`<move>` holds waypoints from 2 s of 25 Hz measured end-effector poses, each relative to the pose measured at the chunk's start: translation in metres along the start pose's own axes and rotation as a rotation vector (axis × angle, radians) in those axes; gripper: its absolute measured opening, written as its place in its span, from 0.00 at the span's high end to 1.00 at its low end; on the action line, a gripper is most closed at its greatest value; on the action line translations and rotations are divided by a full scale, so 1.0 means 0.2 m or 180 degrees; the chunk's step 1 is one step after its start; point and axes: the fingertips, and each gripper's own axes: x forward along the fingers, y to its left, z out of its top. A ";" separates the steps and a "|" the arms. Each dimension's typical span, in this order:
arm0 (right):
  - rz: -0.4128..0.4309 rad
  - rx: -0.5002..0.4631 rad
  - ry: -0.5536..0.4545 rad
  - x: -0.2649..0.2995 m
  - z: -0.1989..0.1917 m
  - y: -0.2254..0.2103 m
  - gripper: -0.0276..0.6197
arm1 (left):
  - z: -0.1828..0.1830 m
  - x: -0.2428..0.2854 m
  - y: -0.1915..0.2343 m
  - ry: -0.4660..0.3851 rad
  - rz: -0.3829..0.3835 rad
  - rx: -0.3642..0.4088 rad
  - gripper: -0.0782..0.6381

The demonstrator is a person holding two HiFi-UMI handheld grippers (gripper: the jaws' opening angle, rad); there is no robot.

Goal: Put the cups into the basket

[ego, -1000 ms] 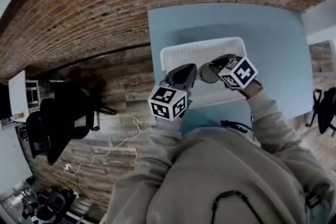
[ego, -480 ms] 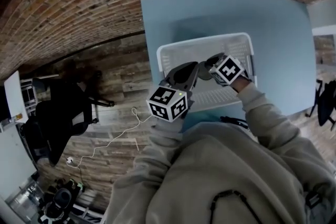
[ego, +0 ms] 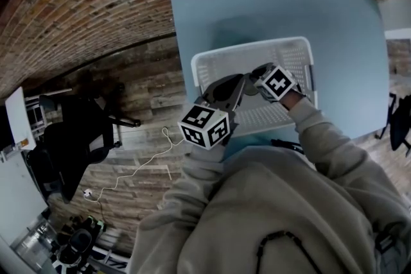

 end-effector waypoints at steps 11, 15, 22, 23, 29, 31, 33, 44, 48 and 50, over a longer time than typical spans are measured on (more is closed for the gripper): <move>0.0104 0.0130 0.0085 0.06 -0.08 0.02 0.75 | 0.00 0.00 0.00 -0.0041 -0.0042 -0.0113 0.90; 0.0126 0.0105 0.0184 0.07 -0.13 0.02 0.65 | 0.00 0.00 0.00 -0.0070 -0.0073 -0.0189 0.89; 0.0083 0.0145 0.0119 0.03 -0.10 0.02 0.65 | 0.00 -0.01 0.01 -0.0055 -0.0053 -0.0182 0.90; 0.0063 0.0146 0.0106 0.02 -0.09 0.01 0.65 | 0.01 -0.01 0.01 -0.0063 -0.0048 -0.0177 0.90; -0.0050 0.0205 -0.0121 -0.09 -0.02 0.00 0.65 | 0.00 -0.03 -0.01 -0.0026 0.0021 -0.0094 0.89; -0.0108 0.0223 -0.0287 -0.15 0.03 -0.01 0.66 | 0.02 -0.04 -0.02 -0.0022 0.0050 -0.0004 0.90; -0.0180 0.0236 -0.0500 -0.22 0.09 -0.01 0.71 | 0.05 -0.05 -0.04 -0.0061 0.0049 0.0061 0.90; -0.0316 0.0260 -0.1838 -0.74 0.22 0.12 0.94 | 0.15 -0.19 -0.32 -0.0278 -0.0045 0.0572 0.90; -0.0288 0.0347 -0.2396 -0.94 0.21 0.22 0.94 | 0.17 -0.27 -0.45 -0.0462 -0.0154 0.0724 0.90; -0.0201 0.0354 -0.2656 -1.05 0.22 0.29 0.94 | 0.17 -0.30 -0.50 -0.0484 -0.0147 0.0807 0.90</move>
